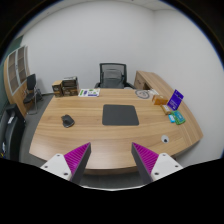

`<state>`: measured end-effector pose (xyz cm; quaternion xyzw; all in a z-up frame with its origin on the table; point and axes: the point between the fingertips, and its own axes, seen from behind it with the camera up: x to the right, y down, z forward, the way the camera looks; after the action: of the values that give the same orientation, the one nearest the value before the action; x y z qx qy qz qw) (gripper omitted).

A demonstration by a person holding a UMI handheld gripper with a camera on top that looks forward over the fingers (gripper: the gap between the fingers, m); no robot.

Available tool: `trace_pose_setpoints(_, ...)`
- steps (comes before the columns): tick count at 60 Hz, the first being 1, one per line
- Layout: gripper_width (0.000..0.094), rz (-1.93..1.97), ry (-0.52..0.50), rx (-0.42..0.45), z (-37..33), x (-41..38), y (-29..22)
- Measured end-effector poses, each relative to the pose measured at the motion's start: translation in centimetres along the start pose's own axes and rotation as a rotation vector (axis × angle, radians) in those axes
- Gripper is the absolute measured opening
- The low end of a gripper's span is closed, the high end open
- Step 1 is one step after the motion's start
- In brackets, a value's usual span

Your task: Arrange mouse

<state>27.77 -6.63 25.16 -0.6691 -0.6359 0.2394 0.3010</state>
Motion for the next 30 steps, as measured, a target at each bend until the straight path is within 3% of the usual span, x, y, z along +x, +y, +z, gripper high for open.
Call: trace_pose_setpoints(30, 0.0860, -0.111, -0.145, 0.057, 7.9, -11.1, -1.2)
